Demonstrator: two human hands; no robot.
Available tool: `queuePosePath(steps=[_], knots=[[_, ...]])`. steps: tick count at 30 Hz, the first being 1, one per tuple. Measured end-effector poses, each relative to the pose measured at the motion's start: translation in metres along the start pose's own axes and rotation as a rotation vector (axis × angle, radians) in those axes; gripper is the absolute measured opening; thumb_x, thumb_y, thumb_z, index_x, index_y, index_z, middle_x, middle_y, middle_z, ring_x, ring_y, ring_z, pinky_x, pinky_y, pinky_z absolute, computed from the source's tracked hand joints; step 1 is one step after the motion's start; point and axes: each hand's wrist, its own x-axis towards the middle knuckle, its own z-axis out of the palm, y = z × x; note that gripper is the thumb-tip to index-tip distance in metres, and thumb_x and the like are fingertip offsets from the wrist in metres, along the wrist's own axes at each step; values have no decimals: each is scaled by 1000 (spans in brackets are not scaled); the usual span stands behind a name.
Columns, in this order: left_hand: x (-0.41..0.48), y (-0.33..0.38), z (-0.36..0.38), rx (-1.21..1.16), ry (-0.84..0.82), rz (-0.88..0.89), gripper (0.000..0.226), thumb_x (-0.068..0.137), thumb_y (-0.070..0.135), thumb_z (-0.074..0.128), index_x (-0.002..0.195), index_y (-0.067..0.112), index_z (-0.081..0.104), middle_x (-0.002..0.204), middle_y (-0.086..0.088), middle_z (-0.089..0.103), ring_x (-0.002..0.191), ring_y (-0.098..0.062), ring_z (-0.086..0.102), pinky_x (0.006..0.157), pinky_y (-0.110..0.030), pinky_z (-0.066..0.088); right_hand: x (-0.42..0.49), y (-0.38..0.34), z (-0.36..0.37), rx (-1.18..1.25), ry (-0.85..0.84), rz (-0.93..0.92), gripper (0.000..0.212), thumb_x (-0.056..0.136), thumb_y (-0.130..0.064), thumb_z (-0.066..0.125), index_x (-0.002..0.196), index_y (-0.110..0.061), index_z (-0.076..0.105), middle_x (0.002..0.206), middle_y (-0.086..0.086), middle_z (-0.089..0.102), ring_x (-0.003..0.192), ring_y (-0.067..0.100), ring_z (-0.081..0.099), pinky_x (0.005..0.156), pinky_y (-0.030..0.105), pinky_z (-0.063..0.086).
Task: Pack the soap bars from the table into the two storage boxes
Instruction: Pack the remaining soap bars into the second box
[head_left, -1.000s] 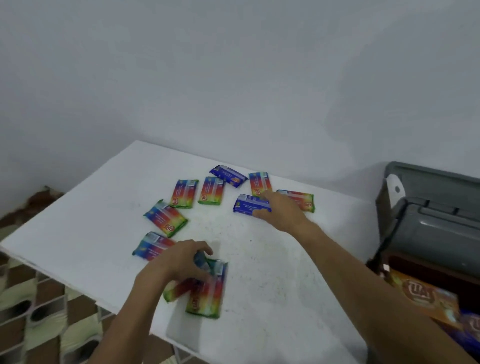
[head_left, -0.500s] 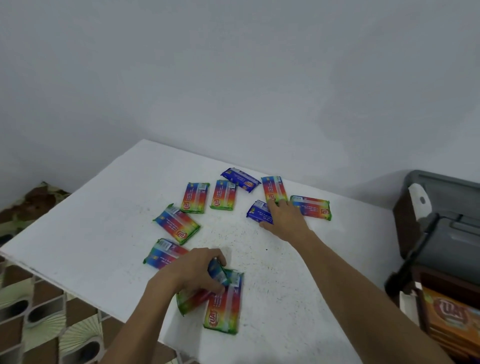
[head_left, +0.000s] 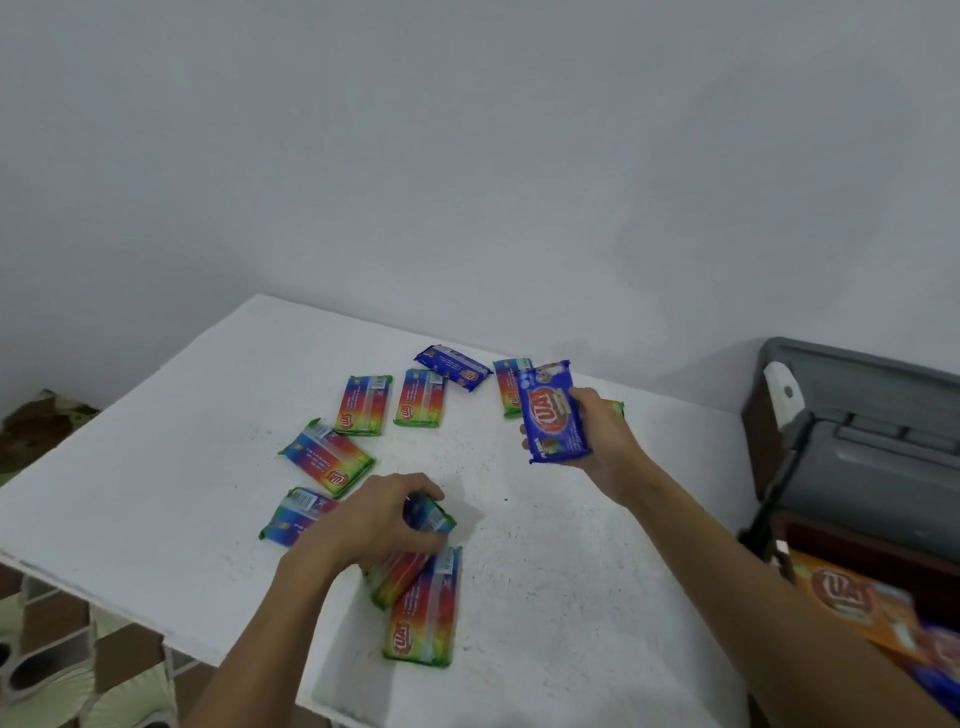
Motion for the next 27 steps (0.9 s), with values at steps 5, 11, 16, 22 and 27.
queuePosePath(steps=[5,11,16,22,27], knots=[[-1,36,6,-69,107,91,41,77,45,76,114,40,58,111,10,61,100,-6,61,69,-15,55,-25,-18,-30,-26,-16,-157,40,94,-37,62,126,-13,59,116,12,71,106,34,68,96,53,53],[4,88,25,-466,180,179,20,82,31,76,101,31,69,101,3,69,94,-13,65,72,-25,58,-71,-35,-79,-85,-47,-240,19,95,-23,63,112,-16,63,96,2,74,84,17,72,73,34,60],[7,147,55,-835,98,142,25,86,26,69,107,13,69,103,-9,69,93,-19,67,76,-37,60,-111,-38,-133,-44,-43,-205,30,87,-17,71,115,-11,62,96,6,73,86,20,71,72,38,61],[7,211,97,-993,7,103,18,90,32,63,98,17,69,88,-3,66,83,-17,66,77,-42,59,-154,-37,-206,-67,47,-215,34,83,-17,74,114,-10,62,95,10,73,82,22,71,60,32,57],[9,250,129,-988,10,111,25,93,36,58,106,17,67,89,-3,70,88,-17,69,76,-42,60,-184,-40,-271,-75,98,-213,32,83,-13,74,111,-13,57,99,12,71,82,23,73,55,31,59]])
